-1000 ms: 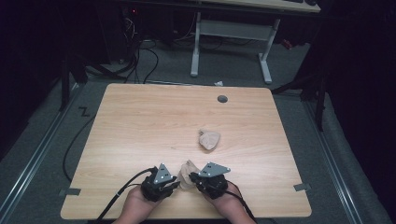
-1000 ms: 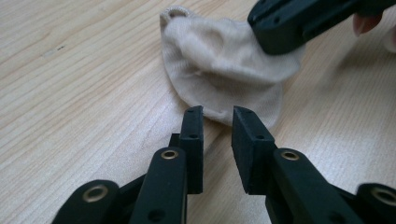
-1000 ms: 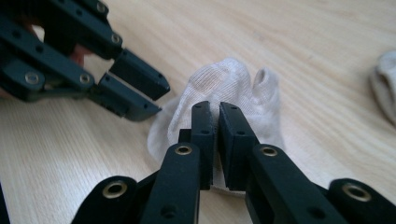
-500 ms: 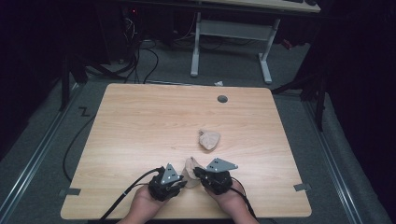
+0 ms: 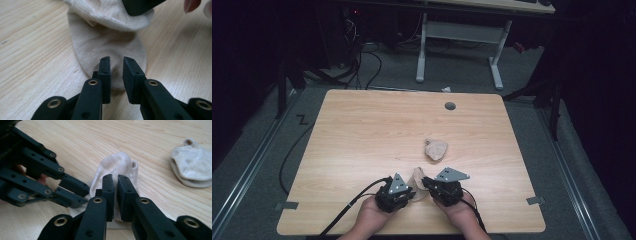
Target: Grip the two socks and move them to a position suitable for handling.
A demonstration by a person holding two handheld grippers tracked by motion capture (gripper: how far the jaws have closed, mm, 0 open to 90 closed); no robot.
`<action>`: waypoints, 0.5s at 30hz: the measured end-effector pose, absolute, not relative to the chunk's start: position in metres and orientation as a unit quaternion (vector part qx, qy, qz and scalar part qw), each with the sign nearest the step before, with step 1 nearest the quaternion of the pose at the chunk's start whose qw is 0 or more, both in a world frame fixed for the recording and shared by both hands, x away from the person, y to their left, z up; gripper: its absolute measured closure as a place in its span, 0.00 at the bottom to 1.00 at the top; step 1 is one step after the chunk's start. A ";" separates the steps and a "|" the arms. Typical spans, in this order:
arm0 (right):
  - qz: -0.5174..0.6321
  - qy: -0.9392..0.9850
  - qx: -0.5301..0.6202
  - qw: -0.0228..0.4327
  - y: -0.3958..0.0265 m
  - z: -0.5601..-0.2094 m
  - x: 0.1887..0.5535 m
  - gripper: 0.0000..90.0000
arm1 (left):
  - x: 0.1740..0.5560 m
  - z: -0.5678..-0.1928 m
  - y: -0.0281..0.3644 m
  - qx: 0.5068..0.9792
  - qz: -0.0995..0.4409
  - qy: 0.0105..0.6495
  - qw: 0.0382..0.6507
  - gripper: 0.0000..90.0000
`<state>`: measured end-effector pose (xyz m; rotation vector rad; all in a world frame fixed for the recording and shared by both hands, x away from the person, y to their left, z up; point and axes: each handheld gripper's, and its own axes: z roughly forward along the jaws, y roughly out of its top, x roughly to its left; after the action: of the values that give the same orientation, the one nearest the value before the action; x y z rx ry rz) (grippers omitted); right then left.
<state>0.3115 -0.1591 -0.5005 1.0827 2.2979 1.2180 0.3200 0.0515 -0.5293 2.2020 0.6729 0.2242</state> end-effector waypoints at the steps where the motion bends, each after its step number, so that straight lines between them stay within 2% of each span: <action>1: 0.426 0.804 0.383 0.162 -0.161 -0.501 0.312 0.94 | 0.320 -0.529 0.052 0.872 0.086 0.267 0.401 0.86; 8: 0.406 0.794 0.416 0.178 -0.185 -0.506 0.317 0.93 | 0.319 -0.527 0.063 0.880 0.090 0.255 0.390 0.85; 15: 0.393 0.781 0.449 0.185 -0.206 -0.511 0.322 0.91 | 0.325 -0.525 0.079 0.877 0.112 0.275 0.377 0.83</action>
<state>0.3217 -0.2056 -0.5113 1.2644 2.2015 1.1081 0.3247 0.0787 -0.5252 2.2438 0.7029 0.2870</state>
